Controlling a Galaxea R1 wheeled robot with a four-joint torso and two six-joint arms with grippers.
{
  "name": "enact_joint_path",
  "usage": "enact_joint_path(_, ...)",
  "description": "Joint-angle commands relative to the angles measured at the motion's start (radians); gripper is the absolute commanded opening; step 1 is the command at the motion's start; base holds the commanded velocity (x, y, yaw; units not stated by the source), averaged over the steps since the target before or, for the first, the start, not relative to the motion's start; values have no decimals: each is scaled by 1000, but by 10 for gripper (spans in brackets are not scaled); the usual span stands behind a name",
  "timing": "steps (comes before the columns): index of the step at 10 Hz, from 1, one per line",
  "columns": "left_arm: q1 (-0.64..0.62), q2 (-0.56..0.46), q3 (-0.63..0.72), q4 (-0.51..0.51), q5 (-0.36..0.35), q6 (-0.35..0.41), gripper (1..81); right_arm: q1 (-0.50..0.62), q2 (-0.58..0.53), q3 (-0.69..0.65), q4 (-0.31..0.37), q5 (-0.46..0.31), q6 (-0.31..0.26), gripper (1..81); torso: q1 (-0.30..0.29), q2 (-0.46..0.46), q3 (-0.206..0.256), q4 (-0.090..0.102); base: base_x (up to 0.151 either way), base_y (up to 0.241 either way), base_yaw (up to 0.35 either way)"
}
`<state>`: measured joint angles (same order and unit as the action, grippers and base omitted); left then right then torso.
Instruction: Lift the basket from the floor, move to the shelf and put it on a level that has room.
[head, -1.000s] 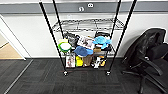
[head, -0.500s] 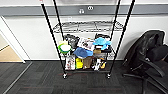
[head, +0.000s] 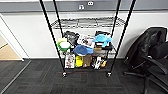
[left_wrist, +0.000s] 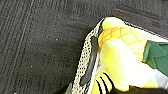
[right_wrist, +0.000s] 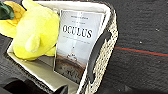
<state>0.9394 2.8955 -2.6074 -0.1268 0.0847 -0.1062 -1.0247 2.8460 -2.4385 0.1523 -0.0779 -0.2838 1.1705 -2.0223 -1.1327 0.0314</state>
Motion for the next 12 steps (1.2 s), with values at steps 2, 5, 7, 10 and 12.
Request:
enact_joint_path(2,-101,-10,-2,4,46,0,811,94,0,7,16,-51,43,811,80,-123,-20,0,0,0,0)
enact_joint_path(5,-118,-13,-2,6,46,0,811,103,17,7,15,-50,98,811,135,-212,-36,0,0,0,0)
enact_joint_path(7,-127,-11,-2,7,47,0,811,113,34,7,15,-49,127,811,179,-282,-36,0,0,0,0)
enact_joint_path(10,-110,-8,-2,7,35,0,811,111,52,0,13,-49,152,811,244,-384,-36,0,0,0,0)
enact_joint_path(12,-106,-2,0,6,35,2,811,109,60,-10,13,-48,167,811,218,-347,-36,0,0,0,0)
